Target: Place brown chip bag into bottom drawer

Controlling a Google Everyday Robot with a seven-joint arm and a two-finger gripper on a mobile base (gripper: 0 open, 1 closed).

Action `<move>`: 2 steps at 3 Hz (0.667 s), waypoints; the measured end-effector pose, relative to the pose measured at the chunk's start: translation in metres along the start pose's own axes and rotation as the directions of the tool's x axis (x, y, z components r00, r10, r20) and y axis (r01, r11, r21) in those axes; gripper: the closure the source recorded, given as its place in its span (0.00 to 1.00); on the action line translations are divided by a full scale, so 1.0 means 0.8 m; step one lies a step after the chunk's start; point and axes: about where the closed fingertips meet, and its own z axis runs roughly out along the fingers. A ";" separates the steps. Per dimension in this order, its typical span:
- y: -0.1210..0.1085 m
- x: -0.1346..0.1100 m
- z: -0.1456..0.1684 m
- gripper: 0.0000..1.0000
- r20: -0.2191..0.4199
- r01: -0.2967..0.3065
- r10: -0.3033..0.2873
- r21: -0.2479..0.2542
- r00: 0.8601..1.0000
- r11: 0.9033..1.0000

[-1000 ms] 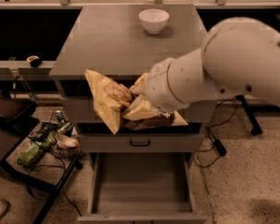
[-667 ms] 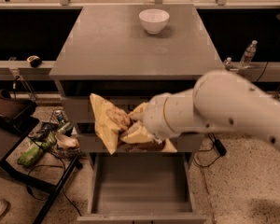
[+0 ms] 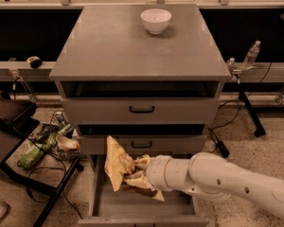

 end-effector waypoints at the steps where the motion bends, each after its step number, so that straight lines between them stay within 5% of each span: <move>1: -0.003 0.076 0.054 1.00 0.033 -0.072 0.071 0.012 0.997 0.997; 2: -0.003 0.076 0.054 1.00 0.033 -0.072 0.071 0.011 0.997 0.997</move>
Offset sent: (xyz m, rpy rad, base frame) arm 0.0134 -0.0046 -0.0550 0.0301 0.0054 -0.0417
